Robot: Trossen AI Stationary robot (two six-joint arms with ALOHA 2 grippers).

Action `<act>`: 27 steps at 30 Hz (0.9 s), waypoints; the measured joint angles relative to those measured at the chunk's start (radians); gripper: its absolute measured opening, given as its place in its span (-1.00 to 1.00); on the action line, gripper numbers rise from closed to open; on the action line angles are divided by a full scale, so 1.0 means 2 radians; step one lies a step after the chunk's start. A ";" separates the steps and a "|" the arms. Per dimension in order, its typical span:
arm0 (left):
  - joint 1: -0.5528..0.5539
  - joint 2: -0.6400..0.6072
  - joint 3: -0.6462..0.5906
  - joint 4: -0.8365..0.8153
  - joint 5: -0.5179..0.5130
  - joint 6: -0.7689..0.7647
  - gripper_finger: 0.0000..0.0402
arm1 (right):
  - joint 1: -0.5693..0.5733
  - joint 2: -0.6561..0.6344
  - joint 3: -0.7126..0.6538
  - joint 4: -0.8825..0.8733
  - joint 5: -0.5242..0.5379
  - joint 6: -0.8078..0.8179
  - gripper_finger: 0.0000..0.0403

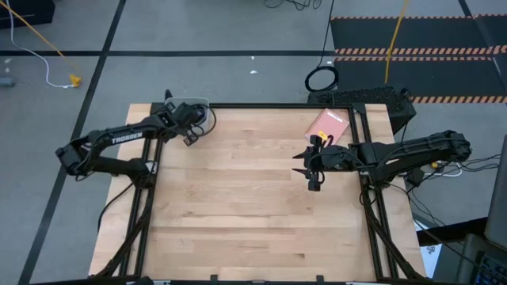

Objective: Pick and place USB-C Cables
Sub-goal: Put the blue charger cable into the white bin, then return to Home Position

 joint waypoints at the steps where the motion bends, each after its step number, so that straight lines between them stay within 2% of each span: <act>1: 0.002 0.002 0.000 0.002 0.000 -0.002 -0.76 | 0.000 0.000 0.000 0.000 0.000 0.000 -0.13; 10: 0.007 0.005 0.000 0.003 0.000 -0.003 -0.75 | 0.000 0.000 0.000 0.002 0.000 0.000 -0.13; 20: 0.007 0.005 0.000 0.035 0.000 0.002 -0.47 | 0.000 0.000 0.000 0.004 0.000 0.000 -0.13; 27: 0.007 0.005 0.000 0.041 0.000 -0.002 -0.42 | 0.000 0.000 0.000 0.004 0.000 0.000 -0.13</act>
